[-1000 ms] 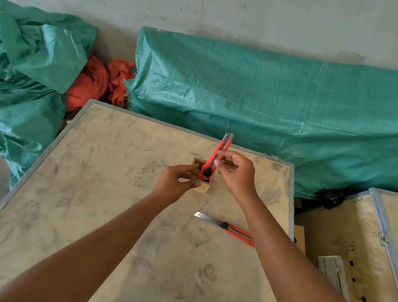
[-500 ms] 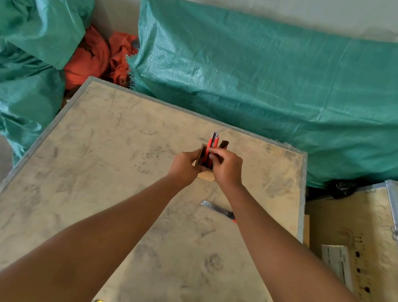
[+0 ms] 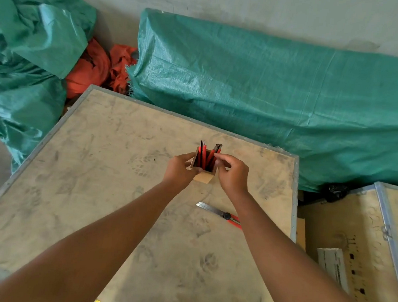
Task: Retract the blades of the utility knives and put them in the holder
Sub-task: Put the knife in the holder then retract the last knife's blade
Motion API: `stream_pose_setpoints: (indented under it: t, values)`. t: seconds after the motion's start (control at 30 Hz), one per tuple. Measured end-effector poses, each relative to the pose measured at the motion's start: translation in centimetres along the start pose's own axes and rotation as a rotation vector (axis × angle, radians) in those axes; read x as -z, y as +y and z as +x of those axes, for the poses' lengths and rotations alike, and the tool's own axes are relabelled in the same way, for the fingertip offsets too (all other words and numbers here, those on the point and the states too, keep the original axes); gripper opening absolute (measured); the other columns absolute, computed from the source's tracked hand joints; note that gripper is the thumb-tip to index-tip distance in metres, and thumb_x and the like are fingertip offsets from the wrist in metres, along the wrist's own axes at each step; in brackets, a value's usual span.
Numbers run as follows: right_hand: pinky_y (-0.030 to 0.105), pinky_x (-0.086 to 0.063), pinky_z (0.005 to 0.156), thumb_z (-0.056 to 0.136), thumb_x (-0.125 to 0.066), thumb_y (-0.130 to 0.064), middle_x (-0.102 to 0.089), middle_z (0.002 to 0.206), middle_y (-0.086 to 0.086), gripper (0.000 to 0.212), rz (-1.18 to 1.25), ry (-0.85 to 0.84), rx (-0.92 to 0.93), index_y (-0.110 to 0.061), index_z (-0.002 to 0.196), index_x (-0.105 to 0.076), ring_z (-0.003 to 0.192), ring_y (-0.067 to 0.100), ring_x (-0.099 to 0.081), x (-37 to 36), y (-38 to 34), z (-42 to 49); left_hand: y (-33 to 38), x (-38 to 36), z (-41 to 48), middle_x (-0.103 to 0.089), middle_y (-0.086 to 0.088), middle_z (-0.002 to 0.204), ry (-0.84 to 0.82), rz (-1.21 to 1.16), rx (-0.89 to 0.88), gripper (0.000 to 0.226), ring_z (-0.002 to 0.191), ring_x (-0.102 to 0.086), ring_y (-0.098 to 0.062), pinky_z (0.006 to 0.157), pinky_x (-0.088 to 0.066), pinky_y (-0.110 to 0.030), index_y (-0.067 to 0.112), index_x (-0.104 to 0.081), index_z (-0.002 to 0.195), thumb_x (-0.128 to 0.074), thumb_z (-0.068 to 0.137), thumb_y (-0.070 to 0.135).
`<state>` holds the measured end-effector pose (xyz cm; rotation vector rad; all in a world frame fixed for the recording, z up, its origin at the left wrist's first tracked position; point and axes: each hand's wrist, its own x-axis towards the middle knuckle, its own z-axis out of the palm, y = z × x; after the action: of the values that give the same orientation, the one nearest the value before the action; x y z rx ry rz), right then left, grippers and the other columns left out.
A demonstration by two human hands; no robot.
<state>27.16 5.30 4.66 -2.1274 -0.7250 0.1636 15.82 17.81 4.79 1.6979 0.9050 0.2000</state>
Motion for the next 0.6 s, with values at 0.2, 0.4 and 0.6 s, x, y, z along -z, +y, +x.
stream_pose_setpoints:
  t: [0.2,0.4,0.6]
  values:
    - [0.014,-0.054,0.086,0.094,-0.069,-0.003,-0.079,0.108,0.005,0.020,0.029,-0.036,-0.084,-0.010,0.109,-0.079,0.093,0.013,-0.072,4.1,4.3,-3.8,-1.1,-2.2,-6.2,-0.076,0.005,0.106,0.134,-0.113,-0.039,0.035,0.095,-0.071,-0.002,0.087,-0.058,-0.026,0.020,-0.072,0.117,-0.077,0.082,0.016]
    - [0.000,-0.047,0.078,0.094,-0.069,-0.006,-0.078,0.104,0.002,0.018,0.036,-0.238,-0.246,-0.014,0.104,-0.081,0.095,0.013,-0.072,5.9,8.1,-6.7,-2.4,-6.5,-7.9,-0.072,0.007,0.102,0.028,0.041,-0.008,0.028,0.088,-0.067,-0.008,0.057,-0.047,-0.006,0.024,-0.073,0.112,-0.074,0.085,0.018]
    - [0.037,-0.063,0.088,0.091,-0.069,0.004,-0.076,0.107,0.010,0.024,0.046,-0.507,-0.328,-0.011,0.106,-0.080,0.096,0.020,-0.075,5.5,11.6,-8.4,-5.7,-10.7,-5.7,-0.068,-0.003,0.120,-0.027,0.278,-0.012,0.032,0.108,-0.063,-0.022,0.095,-0.054,-0.038,0.025,-0.072,0.115,-0.071,0.086,0.012]
